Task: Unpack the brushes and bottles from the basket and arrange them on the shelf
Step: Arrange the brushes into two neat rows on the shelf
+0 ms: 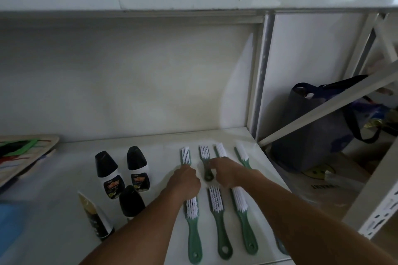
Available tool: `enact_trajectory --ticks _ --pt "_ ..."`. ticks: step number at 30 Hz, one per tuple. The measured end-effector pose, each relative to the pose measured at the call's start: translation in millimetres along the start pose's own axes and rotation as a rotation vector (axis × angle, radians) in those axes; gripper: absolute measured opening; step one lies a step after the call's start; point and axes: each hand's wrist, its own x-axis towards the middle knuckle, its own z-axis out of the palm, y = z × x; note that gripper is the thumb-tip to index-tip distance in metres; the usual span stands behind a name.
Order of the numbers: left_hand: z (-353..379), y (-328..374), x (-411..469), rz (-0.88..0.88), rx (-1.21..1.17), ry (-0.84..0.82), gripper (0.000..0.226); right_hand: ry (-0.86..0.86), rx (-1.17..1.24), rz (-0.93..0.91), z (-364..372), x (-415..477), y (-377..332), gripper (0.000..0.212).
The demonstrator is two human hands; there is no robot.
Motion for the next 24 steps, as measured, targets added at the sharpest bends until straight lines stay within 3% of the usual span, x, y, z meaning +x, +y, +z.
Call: enact_trajectory --ticks 2,5,8,13,17,24 --pt "-2 1 -2 0.033 0.009 0.027 0.041 0.146 0.015 0.09 -11 0 17 0.049" --pt "-3 9 0 0.098 0.043 0.102 0.041 0.287 0.061 0.266 -24 2 46 0.033" --pt "-4 21 3 0.135 0.067 0.149 0.032 0.259 0.115 0.35 -25 5 51 0.022" --pt "-10 40 4 0.109 0.134 0.289 0.032 0.211 0.148 0.415 -13 15 27 0.037" --pt "-11 42 5 0.082 0.117 0.305 0.036 0.24 0.039 0.448 -3 20 24 0.033" --pt "-7 33 1 0.066 0.084 0.341 0.031 0.286 0.058 0.484 -2 19 25 0.026"
